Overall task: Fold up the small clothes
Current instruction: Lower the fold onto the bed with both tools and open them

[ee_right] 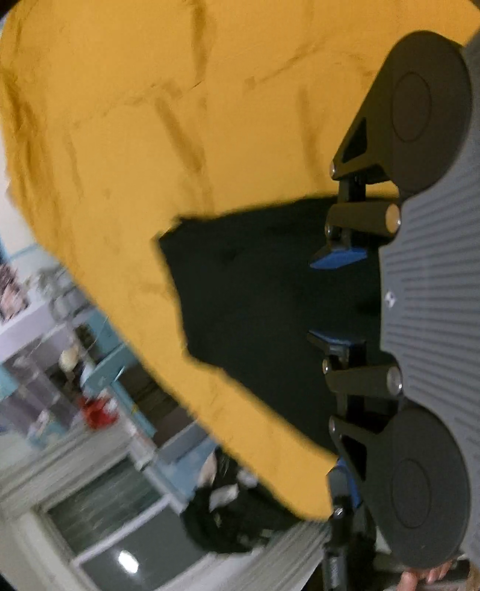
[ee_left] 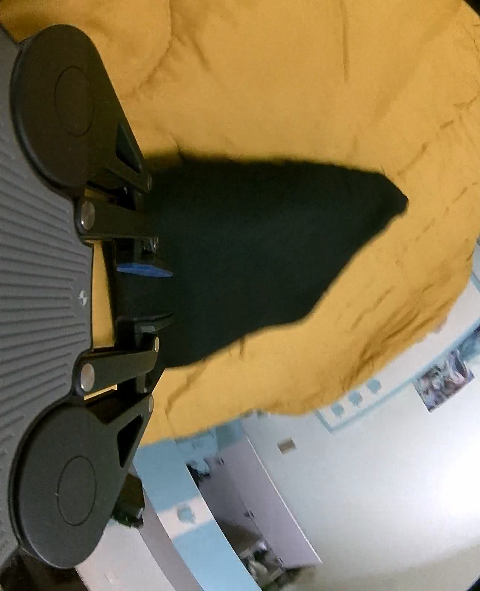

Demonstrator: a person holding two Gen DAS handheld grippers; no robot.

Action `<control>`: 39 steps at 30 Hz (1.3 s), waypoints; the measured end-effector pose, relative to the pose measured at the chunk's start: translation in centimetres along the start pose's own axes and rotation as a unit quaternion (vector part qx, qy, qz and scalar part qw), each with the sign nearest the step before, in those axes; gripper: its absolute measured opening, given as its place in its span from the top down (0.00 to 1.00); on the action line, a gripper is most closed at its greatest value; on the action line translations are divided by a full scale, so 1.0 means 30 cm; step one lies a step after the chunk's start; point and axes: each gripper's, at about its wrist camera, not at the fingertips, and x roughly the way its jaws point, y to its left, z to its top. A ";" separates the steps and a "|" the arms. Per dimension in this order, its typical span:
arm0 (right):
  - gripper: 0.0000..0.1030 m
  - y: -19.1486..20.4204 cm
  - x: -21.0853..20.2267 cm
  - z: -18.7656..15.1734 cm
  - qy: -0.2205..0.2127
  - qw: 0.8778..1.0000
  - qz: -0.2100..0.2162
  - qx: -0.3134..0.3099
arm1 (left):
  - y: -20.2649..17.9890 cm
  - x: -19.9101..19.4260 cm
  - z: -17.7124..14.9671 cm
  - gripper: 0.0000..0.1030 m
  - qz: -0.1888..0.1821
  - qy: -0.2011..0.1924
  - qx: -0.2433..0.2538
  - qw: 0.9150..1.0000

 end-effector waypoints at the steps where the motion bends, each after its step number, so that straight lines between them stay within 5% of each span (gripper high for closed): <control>1: 0.85 -0.001 0.016 -0.017 0.001 1.000 -0.016 -0.014 | 0.018 0.018 -0.008 0.80 0.016 0.003 -0.001 1.000; 5: 0.93 -0.052 0.037 -0.064 -0.002 1.000 -0.021 0.006 | 0.092 0.008 -0.056 0.93 0.021 0.010 -0.017 1.000; 9: 0.96 -0.092 0.056 -0.030 0.003 0.998 -0.007 0.059 | 0.117 -0.030 -0.057 0.93 -0.002 0.008 -0.037 0.999; 13: 0.73 -0.021 -0.012 0.035 -0.041 0.998 0.024 0.047 | 0.042 -0.092 -0.027 0.86 -0.034 -0.034 0.000 0.999; 16: 0.65 0.044 -0.020 0.084 -0.074 0.997 0.027 -0.006 | 0.019 -0.128 0.016 0.81 -0.051 -0.065 0.009 0.997; 20: 0.65 0.076 0.081 0.136 -0.072 0.997 0.011 -0.040 | 0.038 -0.106 0.068 0.81 -0.030 -0.079 0.013 0.996; 23: 0.65 0.046 0.176 0.145 -0.043 0.998 -0.028 -0.033 | 0.078 -0.057 0.065 0.81 0.003 -0.058 0.004 0.998; 28: 0.66 -0.012 0.221 0.110 -0.035 0.998 -0.039 -0.016 | 0.124 -0.009 0.044 0.83 0.008 -0.041 -0.011 0.999; 39: 0.57 0.046 -0.026 -0.004 -0.060 0.998 -0.007 0.004 | -0.012 -0.077 -0.018 0.73 0.037 -0.048 0.041 0.997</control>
